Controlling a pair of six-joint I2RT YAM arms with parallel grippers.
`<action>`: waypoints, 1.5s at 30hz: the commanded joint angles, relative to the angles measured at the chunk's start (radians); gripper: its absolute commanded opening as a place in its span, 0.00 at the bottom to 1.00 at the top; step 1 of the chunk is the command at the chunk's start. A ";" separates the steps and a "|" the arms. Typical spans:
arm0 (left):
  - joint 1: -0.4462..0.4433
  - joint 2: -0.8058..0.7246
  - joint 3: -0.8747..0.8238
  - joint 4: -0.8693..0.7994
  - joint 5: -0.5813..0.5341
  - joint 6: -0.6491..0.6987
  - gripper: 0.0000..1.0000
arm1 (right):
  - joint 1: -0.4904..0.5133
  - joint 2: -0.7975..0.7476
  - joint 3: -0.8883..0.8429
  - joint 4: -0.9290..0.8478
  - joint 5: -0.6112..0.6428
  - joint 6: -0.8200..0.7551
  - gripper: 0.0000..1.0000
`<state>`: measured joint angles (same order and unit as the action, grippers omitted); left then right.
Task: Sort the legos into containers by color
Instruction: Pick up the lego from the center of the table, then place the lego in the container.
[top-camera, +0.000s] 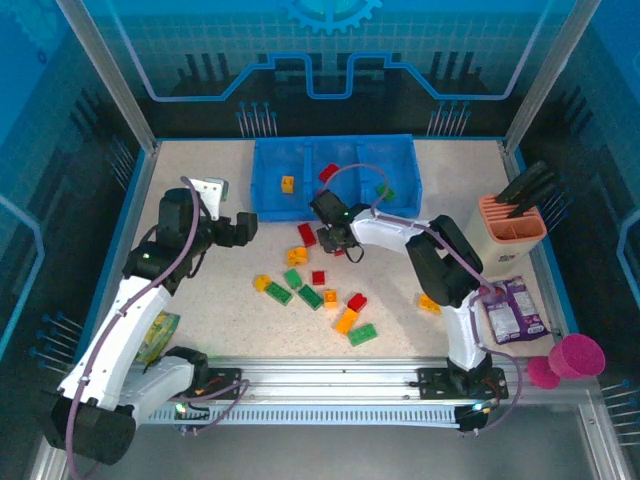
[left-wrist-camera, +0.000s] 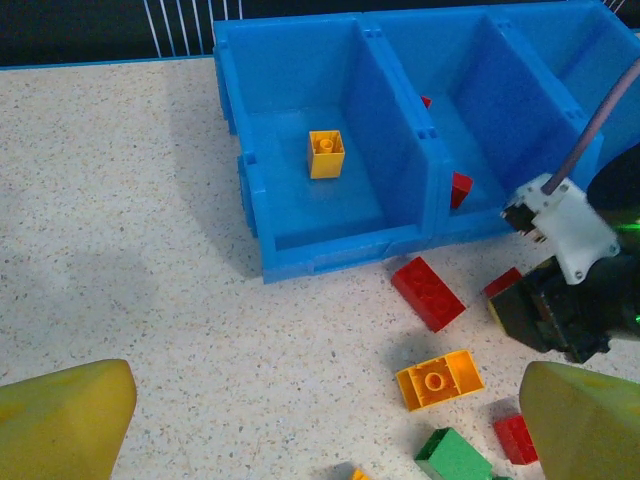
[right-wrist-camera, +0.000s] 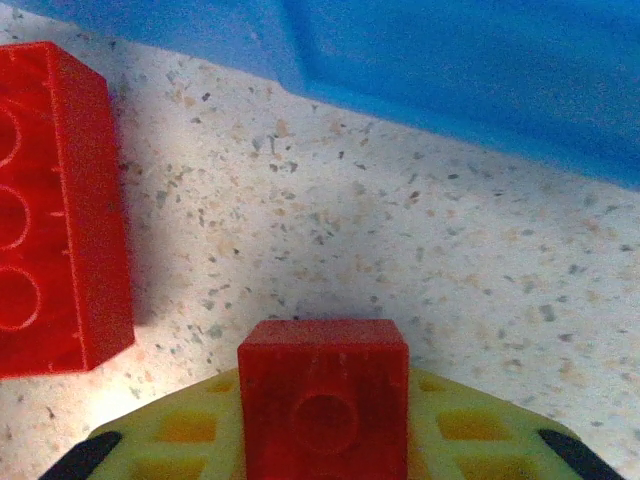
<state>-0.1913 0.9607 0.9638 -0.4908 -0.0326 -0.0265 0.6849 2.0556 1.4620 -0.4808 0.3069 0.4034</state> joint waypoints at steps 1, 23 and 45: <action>0.009 0.000 -0.002 -0.007 0.002 -0.012 0.99 | -0.040 -0.105 0.098 -0.012 0.052 -0.141 0.25; 0.007 0.114 0.083 -0.192 0.112 -0.115 0.99 | -0.221 0.403 0.850 -0.095 -0.099 -0.300 0.31; -0.215 0.385 0.052 -0.108 0.073 -0.266 0.99 | -0.232 0.203 0.706 -0.049 -0.228 -0.331 0.60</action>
<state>-0.3832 1.3087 1.0191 -0.6216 0.0753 -0.2466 0.4553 2.3798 2.1929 -0.5549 0.1184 0.0872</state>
